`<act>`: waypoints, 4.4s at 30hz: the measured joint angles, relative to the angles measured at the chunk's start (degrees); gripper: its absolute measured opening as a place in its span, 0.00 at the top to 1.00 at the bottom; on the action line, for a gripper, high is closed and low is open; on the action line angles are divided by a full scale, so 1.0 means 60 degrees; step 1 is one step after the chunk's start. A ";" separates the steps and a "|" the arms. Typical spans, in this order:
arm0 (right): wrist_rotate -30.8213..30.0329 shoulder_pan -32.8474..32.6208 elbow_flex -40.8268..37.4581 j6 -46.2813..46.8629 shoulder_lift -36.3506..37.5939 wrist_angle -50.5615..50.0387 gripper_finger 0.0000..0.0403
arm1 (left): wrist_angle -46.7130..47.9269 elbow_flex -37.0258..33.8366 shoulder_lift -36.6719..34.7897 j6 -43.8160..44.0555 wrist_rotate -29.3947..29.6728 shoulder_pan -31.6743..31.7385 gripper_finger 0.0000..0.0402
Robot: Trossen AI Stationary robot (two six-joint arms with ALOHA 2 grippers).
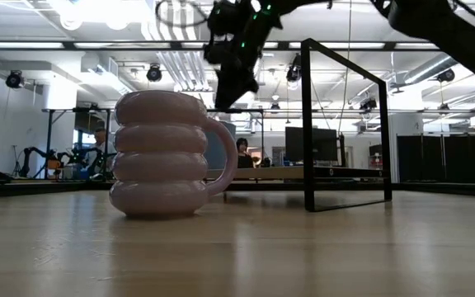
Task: Stack small to large cups/mugs on shelf
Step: Put the purple mug on the shelf
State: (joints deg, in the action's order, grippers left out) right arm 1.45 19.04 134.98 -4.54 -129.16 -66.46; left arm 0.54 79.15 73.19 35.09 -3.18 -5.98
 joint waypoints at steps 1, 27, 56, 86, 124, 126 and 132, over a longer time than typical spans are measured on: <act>0.0046 -0.0024 0.0000 0.0024 0.0212 -0.0122 0.73 | -0.0004 0.0000 0.0000 0.0000 0.0000 0.0000 0.85; 0.0666 -0.3657 -0.0055 0.1582 0.1631 -0.2782 0.80 | 0.0003 -0.0011 -0.0408 0.0842 -0.1813 -0.0033 0.85; -0.2208 -0.2596 -0.0211 0.2170 0.2849 -0.3937 0.81 | 0.2558 0.0324 -0.0308 0.1759 -0.1672 -0.1033 0.85; -0.4021 -0.0235 -0.1753 0.2991 0.5993 -0.3925 0.81 | 0.8351 0.0237 0.2733 0.3613 0.0560 -0.2151 0.85; -0.3963 -0.0148 -0.6269 0.3862 0.8406 -0.3835 0.82 | 0.9741 0.0168 0.3933 0.3009 0.1560 -0.1562 0.85; -0.3963 -0.0148 -0.6267 0.3856 0.8406 -0.3837 0.83 | 0.9742 0.0158 0.3964 0.3009 0.1544 -0.1560 0.85; -0.3999 -0.0148 -0.6211 0.3785 0.8434 -0.3813 0.83 | 0.9707 0.0044 0.4092 0.3009 0.1537 -0.1559 0.85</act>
State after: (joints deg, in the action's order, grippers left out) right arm -22.55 18.15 97.71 18.17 -78.55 -89.34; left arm 58.78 79.42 97.74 53.15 6.04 -15.33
